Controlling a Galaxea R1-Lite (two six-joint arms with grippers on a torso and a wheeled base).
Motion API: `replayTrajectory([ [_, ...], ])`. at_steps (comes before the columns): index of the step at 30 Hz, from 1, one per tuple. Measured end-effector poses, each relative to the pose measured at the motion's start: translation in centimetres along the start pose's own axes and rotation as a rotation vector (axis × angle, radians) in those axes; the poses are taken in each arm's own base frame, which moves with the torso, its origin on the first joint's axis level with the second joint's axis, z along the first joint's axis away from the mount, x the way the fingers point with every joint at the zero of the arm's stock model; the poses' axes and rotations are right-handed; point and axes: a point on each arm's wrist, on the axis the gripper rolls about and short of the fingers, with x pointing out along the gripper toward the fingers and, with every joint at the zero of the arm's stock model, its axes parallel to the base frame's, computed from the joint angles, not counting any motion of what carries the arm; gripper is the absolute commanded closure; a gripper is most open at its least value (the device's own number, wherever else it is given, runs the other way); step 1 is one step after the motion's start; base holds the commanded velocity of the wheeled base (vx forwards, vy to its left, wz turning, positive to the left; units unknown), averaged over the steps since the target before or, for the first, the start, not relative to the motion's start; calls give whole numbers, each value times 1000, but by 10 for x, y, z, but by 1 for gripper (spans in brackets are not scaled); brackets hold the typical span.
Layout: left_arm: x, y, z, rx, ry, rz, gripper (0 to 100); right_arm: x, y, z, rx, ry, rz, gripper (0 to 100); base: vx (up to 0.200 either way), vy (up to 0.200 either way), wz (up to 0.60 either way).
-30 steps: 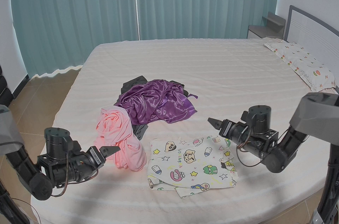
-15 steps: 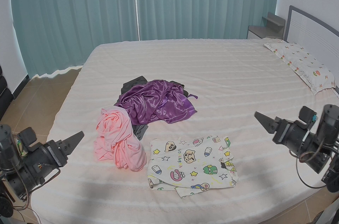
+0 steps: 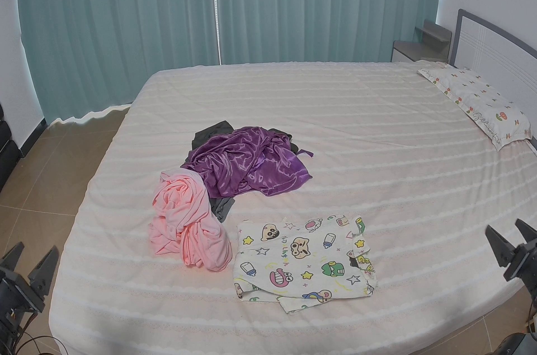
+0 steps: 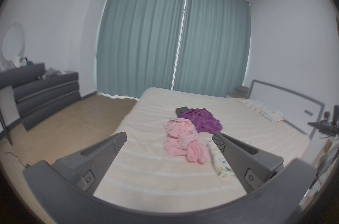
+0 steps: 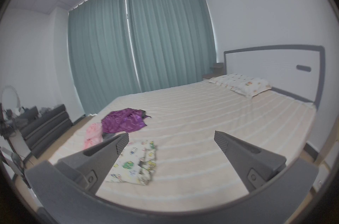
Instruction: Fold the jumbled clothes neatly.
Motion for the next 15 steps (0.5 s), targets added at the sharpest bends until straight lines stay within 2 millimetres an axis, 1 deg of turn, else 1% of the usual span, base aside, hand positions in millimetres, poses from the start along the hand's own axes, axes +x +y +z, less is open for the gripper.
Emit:
replayTrajectory([
  [5,-27,11,-12,69,-78,141,0,-29,-17,-18,-86,-22,-140,0,0,0,0],
  [8,-36,13,-20,89,-110,185,0,-41,-22,-29,-127,-33,-172,0,0,0,0],
  [11,-44,15,-29,101,-143,222,0,-53,-26,-45,-178,-21,-190,0,0,0,0],
  [15,-46,16,-38,103,-190,230,0,-59,-27,-54,-181,-56,-176,0,0,0,0],
])
